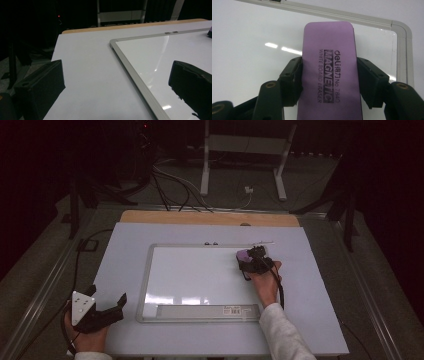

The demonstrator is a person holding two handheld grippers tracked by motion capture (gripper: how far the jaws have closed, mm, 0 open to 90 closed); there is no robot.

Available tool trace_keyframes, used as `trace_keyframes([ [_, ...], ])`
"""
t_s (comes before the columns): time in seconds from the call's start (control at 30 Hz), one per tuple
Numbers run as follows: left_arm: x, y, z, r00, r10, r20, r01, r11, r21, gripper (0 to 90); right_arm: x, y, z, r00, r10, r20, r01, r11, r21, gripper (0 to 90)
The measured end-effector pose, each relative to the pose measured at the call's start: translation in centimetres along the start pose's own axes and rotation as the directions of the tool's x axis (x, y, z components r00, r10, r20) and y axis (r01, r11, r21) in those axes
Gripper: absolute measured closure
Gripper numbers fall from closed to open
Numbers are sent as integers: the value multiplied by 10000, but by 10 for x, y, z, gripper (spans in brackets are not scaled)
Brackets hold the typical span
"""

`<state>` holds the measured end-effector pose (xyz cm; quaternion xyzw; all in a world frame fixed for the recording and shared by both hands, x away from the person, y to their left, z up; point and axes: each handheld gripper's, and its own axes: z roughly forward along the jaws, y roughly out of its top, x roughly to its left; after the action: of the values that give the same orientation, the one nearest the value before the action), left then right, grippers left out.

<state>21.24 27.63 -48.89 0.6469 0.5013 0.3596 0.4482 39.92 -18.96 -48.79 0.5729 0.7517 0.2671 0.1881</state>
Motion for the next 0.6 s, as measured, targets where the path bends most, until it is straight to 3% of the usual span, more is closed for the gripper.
trace_keyframes([
  [0.6, -1, 0, 1, 10000, 33, 17, -33, 10000, 5, 11, -13, -7, 2, 9991, 410, 72, -410, 9992, -16, 412],
])
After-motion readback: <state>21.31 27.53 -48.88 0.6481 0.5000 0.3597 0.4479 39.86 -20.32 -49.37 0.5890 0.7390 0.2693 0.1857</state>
